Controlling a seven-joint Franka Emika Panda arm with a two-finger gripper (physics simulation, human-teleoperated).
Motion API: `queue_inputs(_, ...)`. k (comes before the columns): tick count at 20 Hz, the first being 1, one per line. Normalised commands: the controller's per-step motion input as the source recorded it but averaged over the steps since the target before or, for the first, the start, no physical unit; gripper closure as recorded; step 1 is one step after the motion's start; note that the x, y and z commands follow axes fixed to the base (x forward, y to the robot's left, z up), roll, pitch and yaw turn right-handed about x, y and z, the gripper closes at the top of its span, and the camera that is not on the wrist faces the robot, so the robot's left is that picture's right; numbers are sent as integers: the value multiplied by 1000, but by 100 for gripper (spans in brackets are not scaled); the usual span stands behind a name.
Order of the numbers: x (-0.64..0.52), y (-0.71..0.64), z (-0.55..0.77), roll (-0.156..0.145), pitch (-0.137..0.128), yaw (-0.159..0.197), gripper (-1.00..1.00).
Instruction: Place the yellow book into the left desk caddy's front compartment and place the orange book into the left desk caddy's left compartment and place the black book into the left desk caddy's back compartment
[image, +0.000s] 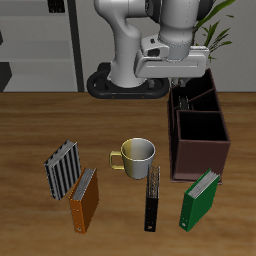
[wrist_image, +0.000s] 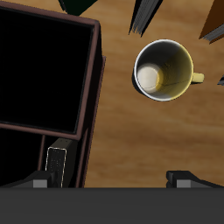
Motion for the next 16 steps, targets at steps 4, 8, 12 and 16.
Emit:
queue_inputs(4, 99, -435, 178, -34, -35, 28, -100)
queue_inputs(8, 117, -472, 143, -36, -3, 30, -100)
queue_inputs(12, 53, -428, 168, -19, -23, 51, -100)
queue_inputs(16, 92, -266, 109, 46, 14, -1, -100)
